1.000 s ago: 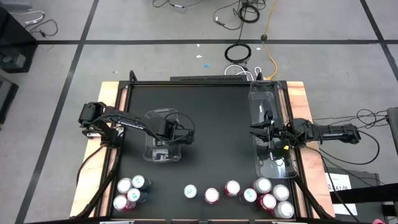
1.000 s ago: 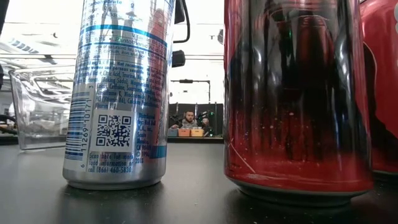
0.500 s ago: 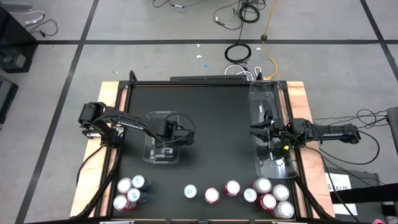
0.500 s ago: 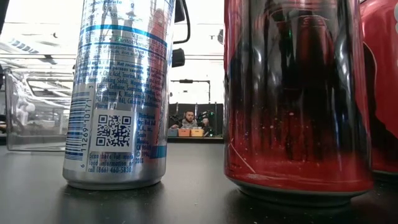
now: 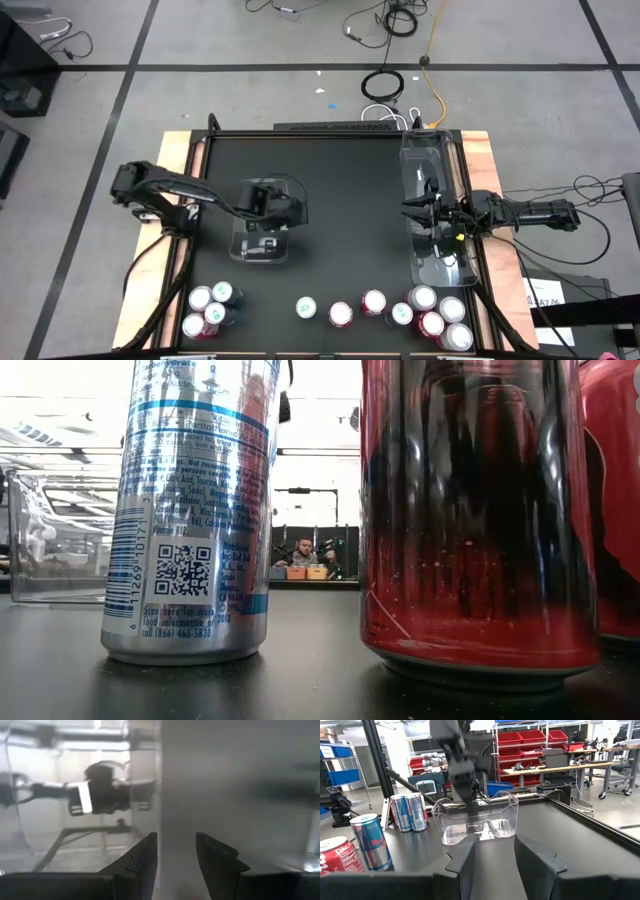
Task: Sort soda cans
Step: Move the top right transparent bin to the middle of the table
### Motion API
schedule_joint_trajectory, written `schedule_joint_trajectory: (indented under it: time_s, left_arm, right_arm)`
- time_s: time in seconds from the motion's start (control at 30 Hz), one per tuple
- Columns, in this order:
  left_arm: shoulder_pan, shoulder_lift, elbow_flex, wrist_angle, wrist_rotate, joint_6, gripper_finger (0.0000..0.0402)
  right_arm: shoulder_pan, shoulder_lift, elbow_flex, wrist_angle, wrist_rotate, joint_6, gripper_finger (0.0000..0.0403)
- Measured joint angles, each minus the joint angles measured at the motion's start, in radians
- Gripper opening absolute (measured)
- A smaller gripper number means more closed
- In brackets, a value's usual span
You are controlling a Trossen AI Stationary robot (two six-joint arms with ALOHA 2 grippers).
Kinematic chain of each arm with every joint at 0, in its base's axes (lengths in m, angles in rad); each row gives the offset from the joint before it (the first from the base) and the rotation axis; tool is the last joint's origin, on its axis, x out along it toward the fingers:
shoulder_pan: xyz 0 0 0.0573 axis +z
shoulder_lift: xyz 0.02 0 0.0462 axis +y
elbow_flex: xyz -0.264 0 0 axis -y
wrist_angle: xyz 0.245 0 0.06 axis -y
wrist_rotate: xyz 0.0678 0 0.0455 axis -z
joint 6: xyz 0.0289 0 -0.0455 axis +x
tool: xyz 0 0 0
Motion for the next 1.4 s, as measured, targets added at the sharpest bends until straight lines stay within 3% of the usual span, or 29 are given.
schedule_joint_trajectory:
  time_s: [0.2,0.37,0.6,1.03,1.27,1.4]
  left_arm:
    - [0.000,-0.130,0.000,0.013,-0.168,0.149,0.0144]
    - [-0.004,-0.192,0.000,0.124,-0.244,0.418,0.0144]
    - [-0.005,-0.210,0.001,0.270,-0.247,0.732,0.0144]
    - [-0.028,-0.209,0.001,0.261,-0.146,0.910,0.0144]
    - [-0.033,-0.209,0.001,0.198,-0.138,1.340,0.0144]
    - [-0.041,-0.209,0.001,0.148,-0.134,1.470,0.0144]
  right_arm:
    - [0.000,0.000,0.000,0.000,0.000,0.000,0.0128]
    - [0.000,0.000,0.000,0.000,0.000,0.000,0.0128]
    - [0.000,0.000,0.000,0.000,0.000,0.000,0.0128]
    - [0.000,0.000,0.000,0.002,0.000,0.000,0.0128]
    - [0.000,0.000,0.000,0.004,0.004,0.002,0.0128]
    - [0.000,0.001,-0.005,0.059,0.007,0.072,0.0128]
